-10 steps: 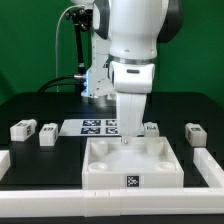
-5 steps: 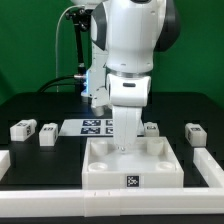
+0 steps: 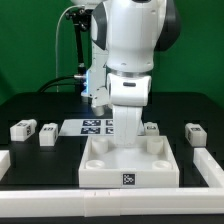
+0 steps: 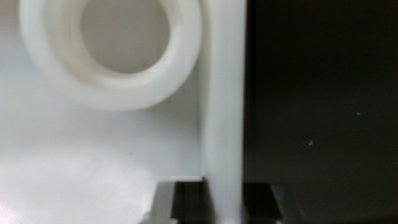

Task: Assemble one leg

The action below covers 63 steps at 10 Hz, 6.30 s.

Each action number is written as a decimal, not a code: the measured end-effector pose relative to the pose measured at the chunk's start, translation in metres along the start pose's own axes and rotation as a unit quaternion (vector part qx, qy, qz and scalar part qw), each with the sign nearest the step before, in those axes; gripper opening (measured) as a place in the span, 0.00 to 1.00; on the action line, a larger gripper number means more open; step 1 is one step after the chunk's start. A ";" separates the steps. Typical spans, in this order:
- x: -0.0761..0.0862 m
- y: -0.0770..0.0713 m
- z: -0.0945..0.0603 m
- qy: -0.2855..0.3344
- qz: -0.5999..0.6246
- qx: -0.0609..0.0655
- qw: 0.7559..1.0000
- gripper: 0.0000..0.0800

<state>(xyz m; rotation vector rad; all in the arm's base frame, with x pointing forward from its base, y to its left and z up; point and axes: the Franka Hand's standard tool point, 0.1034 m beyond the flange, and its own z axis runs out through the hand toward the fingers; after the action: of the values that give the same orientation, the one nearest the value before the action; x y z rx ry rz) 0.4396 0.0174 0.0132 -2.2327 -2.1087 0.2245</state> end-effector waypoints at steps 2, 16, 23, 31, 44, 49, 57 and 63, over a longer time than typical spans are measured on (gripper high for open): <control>0.000 0.000 0.000 0.000 0.000 -0.001 1.000 0.08; 0.044 0.035 -0.008 0.011 -0.027 -0.026 0.999 0.09; 0.043 0.039 -0.008 0.010 -0.025 -0.024 0.999 0.33; 0.043 0.039 -0.008 0.010 -0.025 -0.024 0.999 0.81; 0.046 0.021 -0.047 0.018 0.196 -0.045 0.979 0.81; 0.054 0.005 -0.036 0.047 0.496 -0.012 0.867 0.81; 0.138 -0.029 -0.045 0.055 0.592 0.005 0.804 0.81; 0.146 -0.039 -0.040 -0.038 0.590 0.061 0.804 0.81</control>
Offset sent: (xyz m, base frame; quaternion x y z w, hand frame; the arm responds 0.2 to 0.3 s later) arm 0.0000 0.0000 0.0000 0.0000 0.0000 0.0000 1.0000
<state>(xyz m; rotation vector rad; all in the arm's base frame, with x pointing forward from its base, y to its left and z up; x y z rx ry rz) 0.4152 0.1673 0.0496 -3.0834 -0.3769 0.4596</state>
